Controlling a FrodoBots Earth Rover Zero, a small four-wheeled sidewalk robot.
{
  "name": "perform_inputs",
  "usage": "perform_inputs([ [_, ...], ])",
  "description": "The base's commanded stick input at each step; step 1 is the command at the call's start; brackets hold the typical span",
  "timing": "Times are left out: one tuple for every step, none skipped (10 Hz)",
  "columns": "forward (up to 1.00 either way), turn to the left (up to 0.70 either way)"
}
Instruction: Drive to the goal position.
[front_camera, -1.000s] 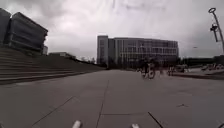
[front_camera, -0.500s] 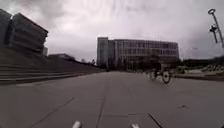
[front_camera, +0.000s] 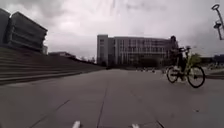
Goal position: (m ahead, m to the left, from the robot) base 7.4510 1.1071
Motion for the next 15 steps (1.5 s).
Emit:
perform_inputs([
  [0.7,0.0],
  [0.7,0.0],
  [0.7,0.0],
  [0.7,0.0],
  [0.7,0.0],
  [0.7,0.0],
  [0.7,0.0],
  [0.7,-0.05],
  [0.7,-0.23],
  [0.7,-0.14],
  [0.7,0.0],
  [0.7,-0.02],
  [0.7,-0.11],
  [0.7,-0.11],
  [0.7,-0.01],
])
